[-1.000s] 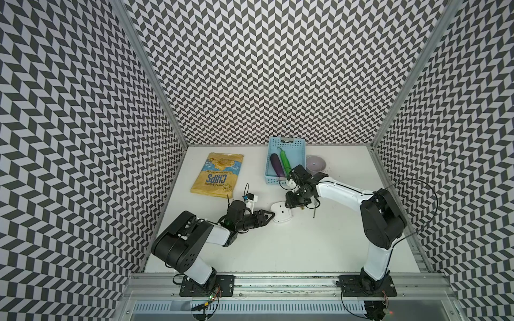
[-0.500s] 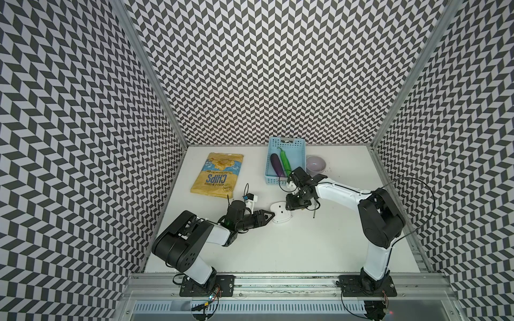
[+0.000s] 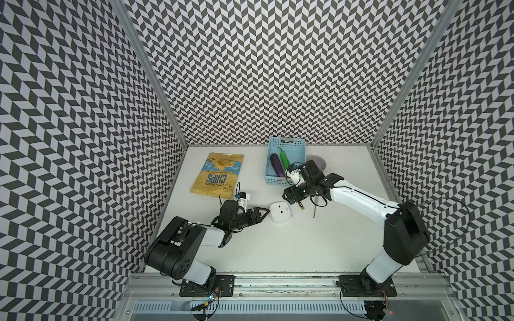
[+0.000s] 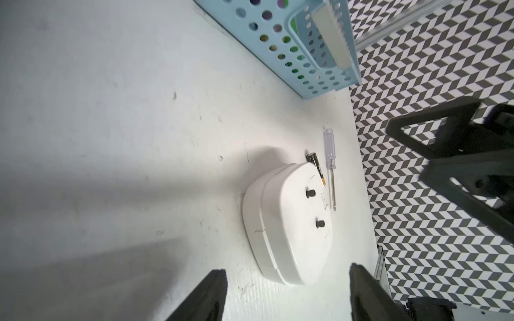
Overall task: Remove the battery from the alarm
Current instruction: Adjust the alarm at the center of the board.
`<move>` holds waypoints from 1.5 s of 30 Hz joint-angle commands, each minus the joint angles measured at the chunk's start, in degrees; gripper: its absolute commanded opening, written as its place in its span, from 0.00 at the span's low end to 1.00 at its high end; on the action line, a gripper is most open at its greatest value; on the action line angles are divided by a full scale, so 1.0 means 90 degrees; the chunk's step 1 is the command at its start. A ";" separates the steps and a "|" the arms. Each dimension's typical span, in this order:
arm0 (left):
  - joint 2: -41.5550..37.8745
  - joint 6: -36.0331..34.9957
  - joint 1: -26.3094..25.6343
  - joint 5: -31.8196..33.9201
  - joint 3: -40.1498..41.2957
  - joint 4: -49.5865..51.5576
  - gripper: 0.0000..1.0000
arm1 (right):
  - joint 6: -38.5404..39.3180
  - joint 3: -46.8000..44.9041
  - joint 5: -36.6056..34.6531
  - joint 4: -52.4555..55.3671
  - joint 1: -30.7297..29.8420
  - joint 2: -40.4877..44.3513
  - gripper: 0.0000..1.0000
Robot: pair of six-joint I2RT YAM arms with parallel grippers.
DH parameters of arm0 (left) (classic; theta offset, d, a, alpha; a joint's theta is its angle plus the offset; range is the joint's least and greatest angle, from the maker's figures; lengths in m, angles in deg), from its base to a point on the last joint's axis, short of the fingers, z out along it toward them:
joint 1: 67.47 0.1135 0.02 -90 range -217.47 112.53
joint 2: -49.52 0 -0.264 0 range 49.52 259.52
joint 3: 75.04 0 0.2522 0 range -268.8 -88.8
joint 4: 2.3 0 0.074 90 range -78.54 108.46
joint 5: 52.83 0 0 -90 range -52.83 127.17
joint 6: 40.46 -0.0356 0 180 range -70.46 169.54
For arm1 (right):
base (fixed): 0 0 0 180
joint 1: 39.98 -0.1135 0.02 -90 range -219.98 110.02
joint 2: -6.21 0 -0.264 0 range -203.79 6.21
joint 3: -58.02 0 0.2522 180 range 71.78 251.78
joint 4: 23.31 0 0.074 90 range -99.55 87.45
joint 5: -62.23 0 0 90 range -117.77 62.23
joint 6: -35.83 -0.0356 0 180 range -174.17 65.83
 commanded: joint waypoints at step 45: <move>-0.0479 -0.0272 0.0670 -0.0909 0.0324 -0.0087 0.85 | 0.6816 0.0489 0.1866 0.0210 -0.0382 -0.2101 0.76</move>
